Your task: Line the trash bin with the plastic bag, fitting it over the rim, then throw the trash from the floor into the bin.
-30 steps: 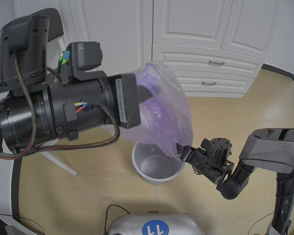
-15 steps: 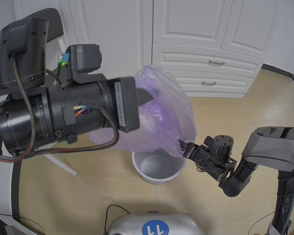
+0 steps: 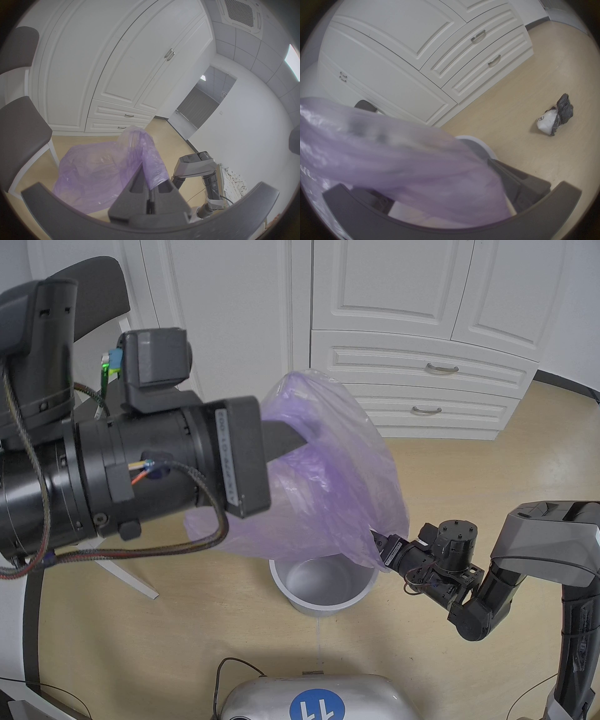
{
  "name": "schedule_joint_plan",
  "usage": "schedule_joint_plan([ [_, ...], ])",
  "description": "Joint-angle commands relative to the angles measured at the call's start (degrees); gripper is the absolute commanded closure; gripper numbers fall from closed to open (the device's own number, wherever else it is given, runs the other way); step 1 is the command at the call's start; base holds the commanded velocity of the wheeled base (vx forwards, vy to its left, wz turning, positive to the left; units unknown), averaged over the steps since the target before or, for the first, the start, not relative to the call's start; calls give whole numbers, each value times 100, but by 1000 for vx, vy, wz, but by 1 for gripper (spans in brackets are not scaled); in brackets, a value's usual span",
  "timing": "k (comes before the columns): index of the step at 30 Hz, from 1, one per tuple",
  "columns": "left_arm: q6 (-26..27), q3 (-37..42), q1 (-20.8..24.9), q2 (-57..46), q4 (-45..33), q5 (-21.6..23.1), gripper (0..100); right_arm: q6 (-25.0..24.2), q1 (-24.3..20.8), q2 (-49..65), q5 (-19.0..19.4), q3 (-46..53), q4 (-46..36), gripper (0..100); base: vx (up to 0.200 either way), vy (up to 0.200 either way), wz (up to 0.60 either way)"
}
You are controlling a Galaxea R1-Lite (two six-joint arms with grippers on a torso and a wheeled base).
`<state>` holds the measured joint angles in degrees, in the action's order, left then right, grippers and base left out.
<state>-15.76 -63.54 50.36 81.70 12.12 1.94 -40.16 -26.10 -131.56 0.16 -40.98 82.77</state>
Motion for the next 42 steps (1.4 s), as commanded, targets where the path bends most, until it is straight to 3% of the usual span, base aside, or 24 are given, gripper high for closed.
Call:
schedule_joint_plan([
  [1,-15,175,-61,-31,80,0,100,-115,8,113,107,56,55,100,0,0,0],
  [3,-85,360,-132,-40,423,8,100,-361,8,236,204,126,46,100,0,0,0],
  [10,-120,869,-589,39,898,8,100,-370,52,711,511,451,46,100,0,0,0],
  [13,-322,1159,-817,48,1214,0,100,-177,61,1010,749,732,37,100,0,0,0],
  [21,-340,2073,-958,39,2093,-62,100,465,52,1572,749,1304,-174,100,0,0,0],
  [24,-322,2284,-958,-5,2286,-80,100,728,44,1827,714,1444,-552,100,0,0,0],
  [35,-67,2988,-958,127,2893,-414,100,834,-9,3734,380,890,-3857,100,0,0,0],
  [42,-59,2891,-958,566,3051,-950,100,852,17,3787,274,82,-4858,100,0,0,0],
])
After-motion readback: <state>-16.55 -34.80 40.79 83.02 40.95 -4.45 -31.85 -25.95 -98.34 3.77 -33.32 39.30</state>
